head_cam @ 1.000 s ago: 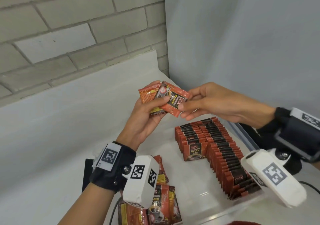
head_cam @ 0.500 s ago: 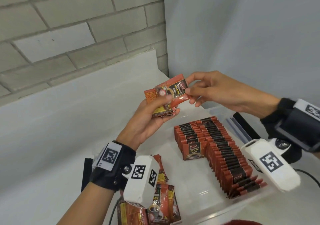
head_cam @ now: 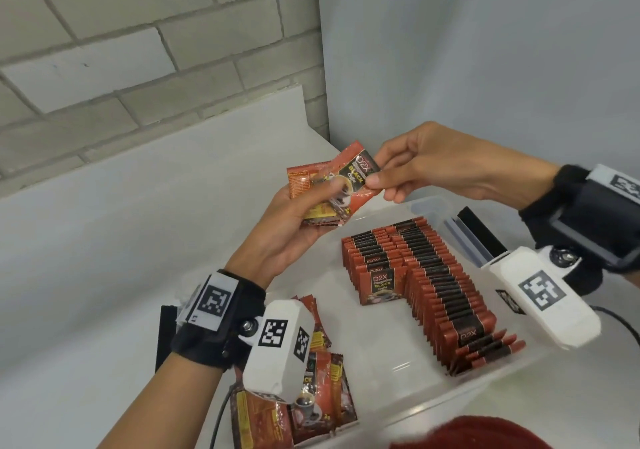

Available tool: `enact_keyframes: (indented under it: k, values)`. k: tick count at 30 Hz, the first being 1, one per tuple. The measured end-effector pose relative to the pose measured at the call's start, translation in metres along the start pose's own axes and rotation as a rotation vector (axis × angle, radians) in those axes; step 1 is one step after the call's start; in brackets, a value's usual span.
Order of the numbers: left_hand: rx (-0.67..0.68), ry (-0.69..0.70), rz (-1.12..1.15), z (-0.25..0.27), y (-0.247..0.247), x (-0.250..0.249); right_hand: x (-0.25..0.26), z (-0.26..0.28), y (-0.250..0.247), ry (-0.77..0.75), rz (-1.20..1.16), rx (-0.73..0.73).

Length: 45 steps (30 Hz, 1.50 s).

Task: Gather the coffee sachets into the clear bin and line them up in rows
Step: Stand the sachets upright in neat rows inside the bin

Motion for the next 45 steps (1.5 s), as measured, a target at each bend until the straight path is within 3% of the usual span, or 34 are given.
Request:
enact_keyframes:
  k: [4,10,14,19,26,40,45]
  values:
    - [-0.057,-0.048,0.129,-0.001,-0.007,-0.002,-0.007,0.009,0.003,0.073,0.135,0.175]
    - [-0.153,-0.075,0.201,-0.002,-0.013,0.002,-0.025,0.019,0.035,0.128,0.563,0.418]
    - [-0.172,-0.070,0.185,-0.002,-0.015,0.002,-0.029,0.018,0.050,0.012,0.931,0.471]
    - [-0.187,-0.068,0.161,-0.001,-0.015,0.002,-0.032,0.019,0.061,-0.072,1.158,0.542]
    - [-0.180,-0.067,0.105,-0.002,-0.015,0.002,-0.034,0.019,0.065,-0.084,1.157,0.606]
    - [-0.150,-0.048,0.083,-0.002,-0.014,0.000,-0.031,0.017,0.068,-0.091,1.125,0.587]
    - [-0.119,-0.030,0.073,-0.003,-0.012,0.001,-0.013,0.008,0.047,-0.006,0.855,0.450]
Point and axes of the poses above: each hand's wrist, its own z-axis away from the middle knuckle, its own y-axis out of the palm, x = y × z, the point moved 5 cm from there along -z, towards the middle knuckle, and after that the axes turned 11 degrees about -y, right-handed, at the moved point
